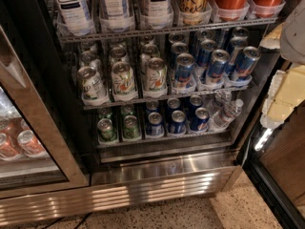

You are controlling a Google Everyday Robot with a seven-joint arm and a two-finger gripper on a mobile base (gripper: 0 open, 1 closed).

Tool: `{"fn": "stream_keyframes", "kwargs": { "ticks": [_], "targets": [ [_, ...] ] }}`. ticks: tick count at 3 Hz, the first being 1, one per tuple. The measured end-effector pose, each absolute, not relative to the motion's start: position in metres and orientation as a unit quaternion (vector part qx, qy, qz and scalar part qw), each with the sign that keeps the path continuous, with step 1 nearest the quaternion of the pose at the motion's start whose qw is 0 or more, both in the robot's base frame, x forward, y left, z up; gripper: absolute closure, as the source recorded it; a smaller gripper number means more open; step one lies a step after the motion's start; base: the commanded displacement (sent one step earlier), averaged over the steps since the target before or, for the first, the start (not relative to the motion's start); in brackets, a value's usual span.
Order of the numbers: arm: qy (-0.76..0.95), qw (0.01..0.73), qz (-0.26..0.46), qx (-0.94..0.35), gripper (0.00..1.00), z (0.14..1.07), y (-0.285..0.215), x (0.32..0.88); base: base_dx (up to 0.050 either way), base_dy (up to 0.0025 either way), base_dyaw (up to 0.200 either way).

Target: Close right fridge door

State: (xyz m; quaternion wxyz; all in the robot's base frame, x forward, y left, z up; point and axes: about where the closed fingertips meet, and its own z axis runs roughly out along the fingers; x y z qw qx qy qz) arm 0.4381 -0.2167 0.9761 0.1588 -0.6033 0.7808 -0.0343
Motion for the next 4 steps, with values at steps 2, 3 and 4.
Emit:
{"fn": "stream_keyframes", "kwargs": {
  "ticks": [2,3,4],
  "targets": [
    [0.781,0.159,-0.034,-0.603,0.00,0.9761,-0.2167,0.4381,-0.050,-0.00002,0.000],
    [0.781,0.159,-0.034,-0.603,0.00,0.9761,-0.2167,0.4381,-0.050,-0.00001,0.000],
    [0.781,0.159,-0.034,-0.603,0.00,0.9761,-0.2167,0.4381,-0.050,-0.00002,0.000]
  ]
}}
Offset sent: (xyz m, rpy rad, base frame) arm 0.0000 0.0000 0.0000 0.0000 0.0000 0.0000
